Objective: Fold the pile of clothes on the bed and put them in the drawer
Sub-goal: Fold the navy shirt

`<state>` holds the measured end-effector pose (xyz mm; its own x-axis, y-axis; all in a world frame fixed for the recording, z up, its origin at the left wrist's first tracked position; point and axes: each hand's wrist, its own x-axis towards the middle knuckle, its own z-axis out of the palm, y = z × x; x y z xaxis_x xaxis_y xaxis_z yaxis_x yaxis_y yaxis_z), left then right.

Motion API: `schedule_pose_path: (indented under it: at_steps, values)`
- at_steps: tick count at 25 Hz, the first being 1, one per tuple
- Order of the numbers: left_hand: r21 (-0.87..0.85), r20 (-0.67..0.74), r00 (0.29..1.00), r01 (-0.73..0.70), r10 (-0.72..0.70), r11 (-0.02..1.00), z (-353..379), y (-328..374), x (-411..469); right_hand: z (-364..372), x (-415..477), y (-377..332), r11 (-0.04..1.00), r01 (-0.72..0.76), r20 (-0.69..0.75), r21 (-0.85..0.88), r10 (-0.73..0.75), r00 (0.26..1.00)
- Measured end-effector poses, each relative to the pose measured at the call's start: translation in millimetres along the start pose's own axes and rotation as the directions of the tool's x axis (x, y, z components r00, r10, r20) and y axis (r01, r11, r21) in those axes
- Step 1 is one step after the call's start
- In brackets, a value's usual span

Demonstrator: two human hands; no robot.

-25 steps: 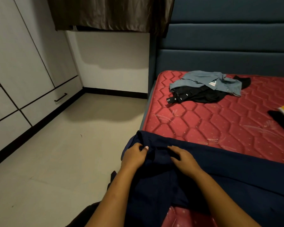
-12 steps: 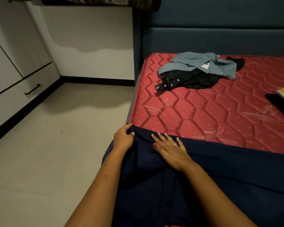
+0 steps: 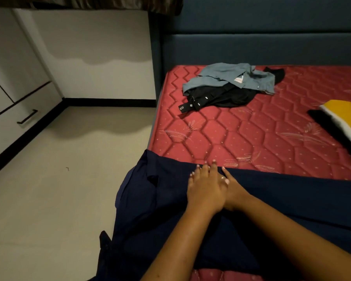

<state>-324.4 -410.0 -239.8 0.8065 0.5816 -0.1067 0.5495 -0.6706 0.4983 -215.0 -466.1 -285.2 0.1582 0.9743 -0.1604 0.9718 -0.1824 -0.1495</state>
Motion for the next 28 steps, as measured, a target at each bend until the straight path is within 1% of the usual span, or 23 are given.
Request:
schedule_pose_path:
  at_steps: [1, 2, 3, 5, 8, 11, 13, 14, 16, 18, 20, 21, 22, 24, 26, 28]
  values:
    - [0.027, 0.084, 0.996, -0.019, 0.017, 0.999, 19.1, 0.2, -5.9, 5.2, -16.1, 11.3, 0.998, 0.038, -0.034, -0.048, -0.04, 0.999]
    - [0.082, 0.106, 0.994, -0.041, 0.032, 0.996, 32.8, -4.8, -10.5, 8.0, -29.5, 20.7, 0.993, 0.058, -0.063, -0.101, -0.064, 0.996]
    - [0.134, 0.083, 0.996, -0.055, 0.045, 0.989, 41.4, -10.3, -11.7, 8.7, -41.0, 31.6, 0.989, 0.051, -0.088, -0.138, -0.064, 0.994]
    - [0.211, 0.041, 0.999, -0.041, 0.033, 0.977, 47.3, -19.0, -8.7, 2.4, -63.1, 53.9, 0.99, 0.002, -0.054, -0.141, -0.01, 0.998]
    - [0.253, 0.094, 0.988, 0.095, -0.122, 0.963, 42.1, -16.2, -6.7, -3.5, -96.4, 94.8, 0.991, -0.053, -0.044, -0.125, 0.048, 0.998]
    - [0.255, 0.136, 0.948, 0.248, -0.288, 0.935, 36.8, -4.9, -2.6, -8.1, -133.0, 138.0, 0.983, -0.157, 0.012, -0.093, 0.158, 0.987]
    - [0.3, 0.13, 0.926, 0.304, -0.354, 0.904, 37.6, 7.9, 1.8, -9.4, -161.3, 163.5, 0.97, -0.229, 0.022, -0.078, 0.232, 0.973]
    - [0.344, 0.119, 0.925, 0.302, -0.36, 0.889, 40.9, 16.4, 4.2, -7.9, -173.6, 174.2, 0.959, -0.273, 0.011, -0.072, 0.275, 0.961]
    - [0.412, 0.113, 0.951, 0.219, -0.288, 0.884, 53.8, 40.3, 9.6, -3.4, -187.2, 187.2, 0.938, -0.343, -0.048, -0.039, 0.341, 0.939]
    - [0.376, 0.14, 0.976, 0.102, -0.166, 0.921, 77.6, 77.4, 16.2, 1.4, -187.5, 189.9, 0.937, -0.349, -0.08, -0.022, 0.346, 0.935]
    - [0.332, 0.184, 0.982, -0.019, -0.045, 0.943, 109.4, 121.4, 25.1, 5.8, -186.7, 193.4, 0.934, -0.358, -0.11, -0.002, 0.356, 0.928]
    - [0.321, 0.199, 0.98, -0.073, 0.008, 0.944, 123.8, 141.8, 30.1, 7.6, -188.7, 198.8, 0.921, -0.388, -0.131, 0.021, 0.387, 0.913]
    - [0.322, 0.214, 0.975, -0.126, 0.057, 0.938, 135.3, 159.1, 34.9, 8.9, -192.8, 206.1, 0.896, -0.44, -0.152, 0.052, 0.443, 0.884]
    - [0.328, 0.238, 0.962, -0.21, 0.134, 0.921, 150.1, 181.4, 43.1, 12.7, -203.7, 225.0, 0.802, -0.588, -0.193, 0.104, 0.596, 0.779]
    - [0.326, 0.234, 0.958, -0.236, 0.164, 0.916, 157.0, 187.0, 49.1, 17.8, -212.5, 238.8, 0.691, -0.711, -0.248, 0.131, 0.717, 0.651]
    - [0.339, 0.213, 0.963, -0.232, 0.166, 0.912, 160.2, 184.8, 50.5, 20.8, -215.9, 245.7, 0.597, -0.786, -0.278, 0.157, 0.791, 0.545]
